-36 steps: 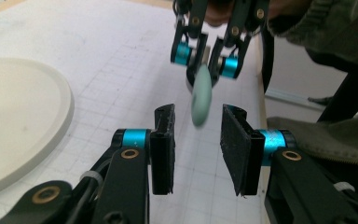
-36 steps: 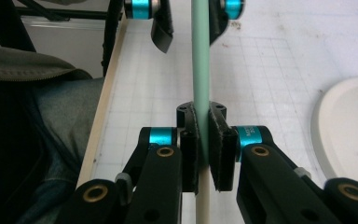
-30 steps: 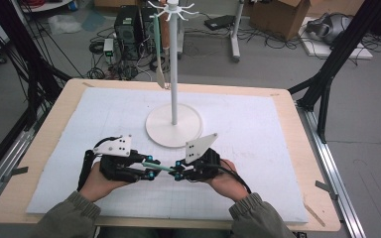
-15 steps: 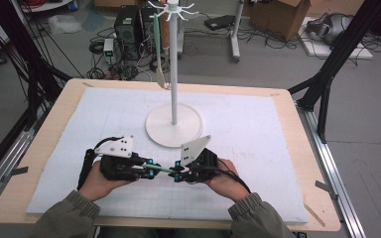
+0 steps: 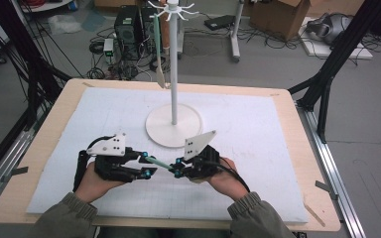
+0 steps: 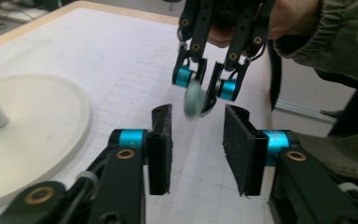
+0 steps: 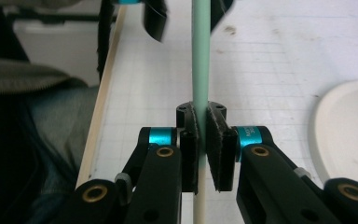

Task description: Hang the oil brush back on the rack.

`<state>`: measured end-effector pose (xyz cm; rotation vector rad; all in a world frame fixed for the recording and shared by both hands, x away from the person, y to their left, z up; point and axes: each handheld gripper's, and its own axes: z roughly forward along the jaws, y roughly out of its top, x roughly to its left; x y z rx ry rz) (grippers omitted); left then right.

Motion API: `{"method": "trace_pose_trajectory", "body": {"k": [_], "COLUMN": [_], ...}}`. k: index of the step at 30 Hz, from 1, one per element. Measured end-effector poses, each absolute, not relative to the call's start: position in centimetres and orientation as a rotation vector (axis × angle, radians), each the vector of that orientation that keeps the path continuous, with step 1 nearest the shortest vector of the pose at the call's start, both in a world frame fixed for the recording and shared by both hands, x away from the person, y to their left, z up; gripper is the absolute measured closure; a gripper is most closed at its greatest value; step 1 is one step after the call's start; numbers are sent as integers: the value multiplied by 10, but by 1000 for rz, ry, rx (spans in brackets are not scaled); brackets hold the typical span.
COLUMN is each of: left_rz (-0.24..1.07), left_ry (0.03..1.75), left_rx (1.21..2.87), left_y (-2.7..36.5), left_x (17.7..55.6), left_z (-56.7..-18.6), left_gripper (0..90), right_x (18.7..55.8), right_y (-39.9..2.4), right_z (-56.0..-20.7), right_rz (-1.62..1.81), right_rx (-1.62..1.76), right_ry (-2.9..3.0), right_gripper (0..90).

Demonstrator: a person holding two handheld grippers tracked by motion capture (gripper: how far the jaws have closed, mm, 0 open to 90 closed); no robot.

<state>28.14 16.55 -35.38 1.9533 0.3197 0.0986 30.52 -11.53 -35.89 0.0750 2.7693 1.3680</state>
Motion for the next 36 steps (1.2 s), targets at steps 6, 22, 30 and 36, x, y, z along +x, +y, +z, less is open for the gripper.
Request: {"method": "trace_pose_trajectory", "body": {"k": [6, 22, 30, 36], "left_rz": [147, 266, 307, 325], "left_ry": [390, 514, 574, 593], "left_rx": [1927, 1894, 1896, 1892], "left_y": [179, 208, 219, 223], "left_x": [281, 278, 280, 281], "left_z": [-357, -362, -368, -370], "left_gripper": [523, 401, 362, 340], "right_x": [314, 331, 344, 348], "right_y": [-126, -141, -144, -144], "right_z": [-357, -340, -329, -322], "right_rz": [1491, 1675, 1741, 1751], "right_rx": [196, 381, 424, 427], "right_ry": [2691, 2533, 2474, 2453], "right_gripper": [844, 844, 844, 844]}}
